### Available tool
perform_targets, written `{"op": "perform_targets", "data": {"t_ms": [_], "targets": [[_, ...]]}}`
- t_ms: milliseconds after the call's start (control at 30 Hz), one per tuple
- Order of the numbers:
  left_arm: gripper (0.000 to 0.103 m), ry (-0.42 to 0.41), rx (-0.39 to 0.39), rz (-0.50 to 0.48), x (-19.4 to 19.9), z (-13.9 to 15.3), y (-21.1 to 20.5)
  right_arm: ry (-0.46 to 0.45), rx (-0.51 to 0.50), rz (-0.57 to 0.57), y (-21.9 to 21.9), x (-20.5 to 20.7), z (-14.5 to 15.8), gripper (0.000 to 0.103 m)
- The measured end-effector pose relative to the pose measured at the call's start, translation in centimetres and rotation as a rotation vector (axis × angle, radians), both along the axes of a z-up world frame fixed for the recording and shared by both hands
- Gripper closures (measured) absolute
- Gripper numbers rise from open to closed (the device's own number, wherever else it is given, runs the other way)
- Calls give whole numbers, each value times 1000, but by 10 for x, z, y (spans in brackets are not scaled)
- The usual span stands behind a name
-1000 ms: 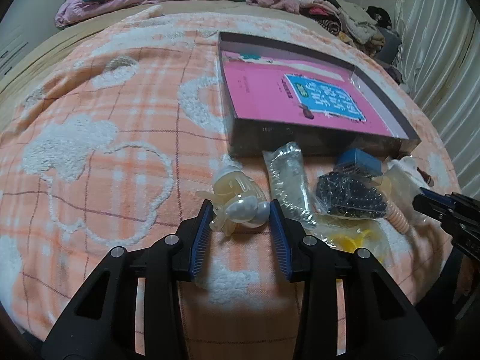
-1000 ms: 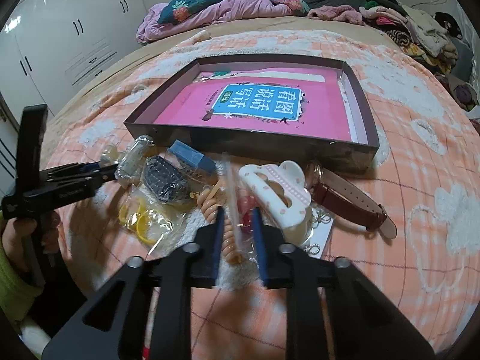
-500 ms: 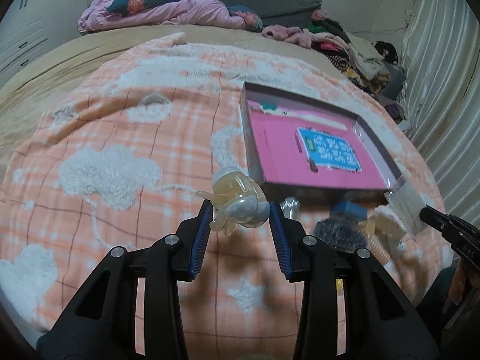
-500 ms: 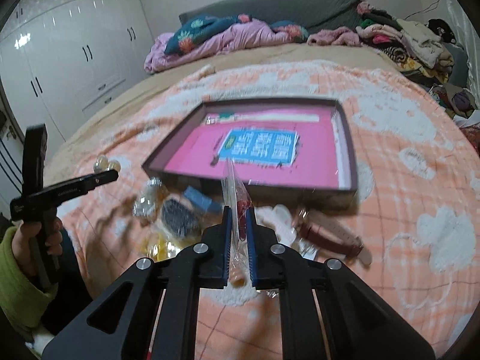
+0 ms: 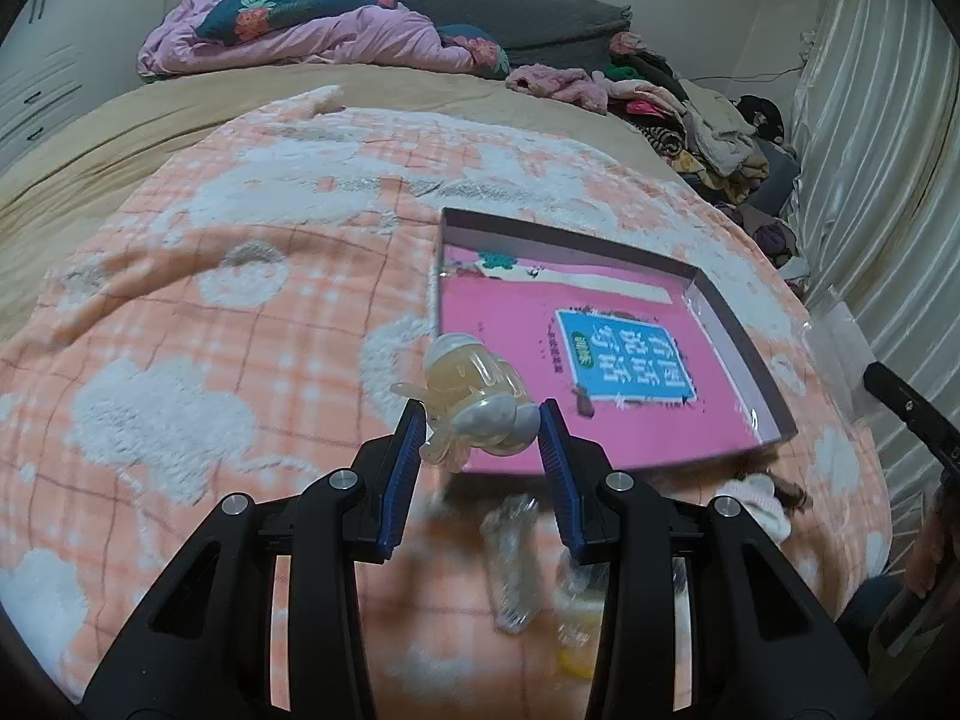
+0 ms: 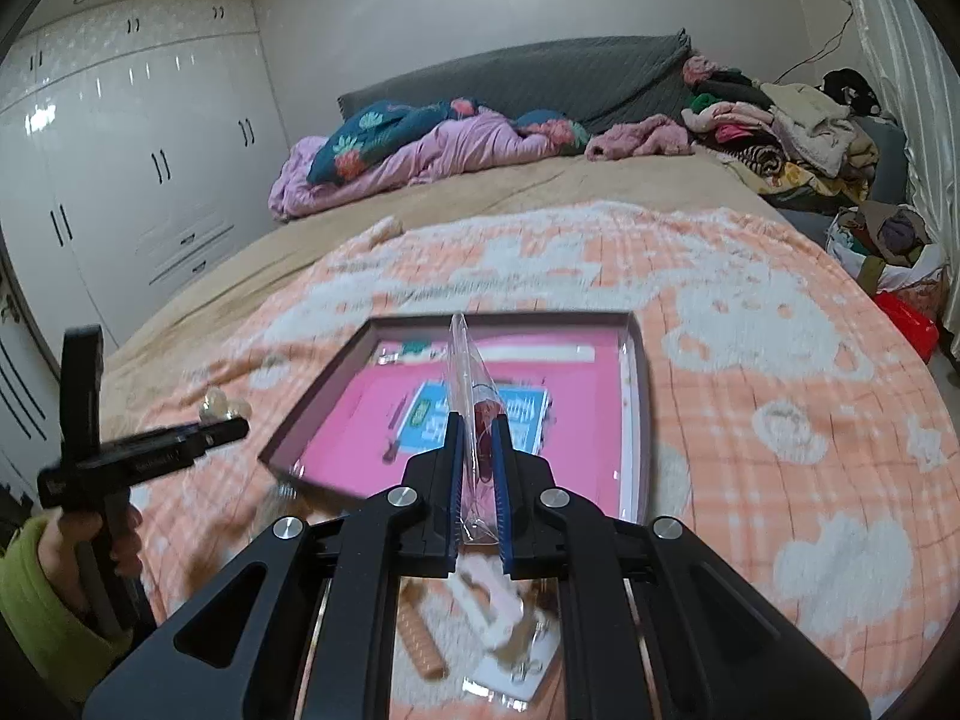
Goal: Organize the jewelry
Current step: 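Carry the earrings with the left tool into the pink box while the right tool drops the bag there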
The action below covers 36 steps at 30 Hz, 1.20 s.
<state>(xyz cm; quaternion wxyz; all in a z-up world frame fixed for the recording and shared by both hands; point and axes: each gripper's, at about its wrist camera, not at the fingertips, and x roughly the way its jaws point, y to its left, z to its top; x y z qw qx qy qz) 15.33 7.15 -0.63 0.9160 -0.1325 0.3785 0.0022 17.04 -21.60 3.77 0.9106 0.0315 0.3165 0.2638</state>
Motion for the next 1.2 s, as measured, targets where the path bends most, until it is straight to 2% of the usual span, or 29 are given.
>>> {"op": "perform_targets", "data": {"t_ms": [333,500,700,1200], "targets": [[73,-11,12,-18,49,0,-35,-12,57,-48,5,36,11,94],[73,-7,32,-53,66,-11,-53,41,55,-71,2,52,-14,94],[72,40,34,-82,72,-30,-61,125,51,-93,-3,69,-49,94],[72,63,48,-72,72,-41,-55,171,33,-172,-21,81,-76,93]]}}
